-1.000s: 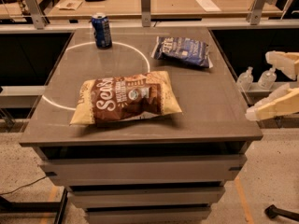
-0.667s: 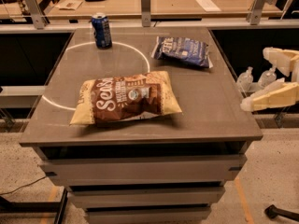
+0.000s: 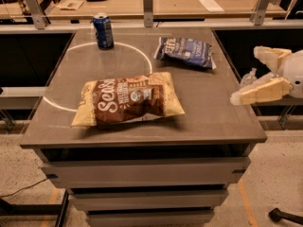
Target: Move pepsi can near brown chip bag
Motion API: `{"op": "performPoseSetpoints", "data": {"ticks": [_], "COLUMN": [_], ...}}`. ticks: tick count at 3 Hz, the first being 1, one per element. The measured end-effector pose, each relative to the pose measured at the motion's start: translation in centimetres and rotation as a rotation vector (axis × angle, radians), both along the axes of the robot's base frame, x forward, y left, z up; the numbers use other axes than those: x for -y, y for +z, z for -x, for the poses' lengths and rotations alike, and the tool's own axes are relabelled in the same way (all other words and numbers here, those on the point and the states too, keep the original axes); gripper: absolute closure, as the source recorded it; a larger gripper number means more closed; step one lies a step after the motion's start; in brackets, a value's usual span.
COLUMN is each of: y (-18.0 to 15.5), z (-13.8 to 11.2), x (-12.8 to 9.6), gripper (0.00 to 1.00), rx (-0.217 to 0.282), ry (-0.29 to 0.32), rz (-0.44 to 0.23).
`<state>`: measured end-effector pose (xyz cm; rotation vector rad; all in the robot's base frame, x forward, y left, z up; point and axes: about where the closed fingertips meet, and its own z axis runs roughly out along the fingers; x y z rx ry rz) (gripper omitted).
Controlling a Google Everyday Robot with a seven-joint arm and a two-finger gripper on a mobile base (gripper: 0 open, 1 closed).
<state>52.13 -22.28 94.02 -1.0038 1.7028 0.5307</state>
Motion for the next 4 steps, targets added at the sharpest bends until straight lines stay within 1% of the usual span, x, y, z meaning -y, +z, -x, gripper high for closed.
{"op": "performPoseSetpoints", "data": {"ticks": [1,2,3,4], "y": [-1.2,-1.7,-1.3,-0.9], "z": [-3.6,-7.1,-9.9,-12.8], "x": [-1.9,-3.5,-5.2,-6.8], "gripper": [0.0,0.0,0.0,0.0], "rx": [-0.029,-0.022,0.008,0.011], "ry": [-0.006,-0.014,-0.049,-0.11], "rz": [-0.014,-0.033,-0.047,-0.041]}}
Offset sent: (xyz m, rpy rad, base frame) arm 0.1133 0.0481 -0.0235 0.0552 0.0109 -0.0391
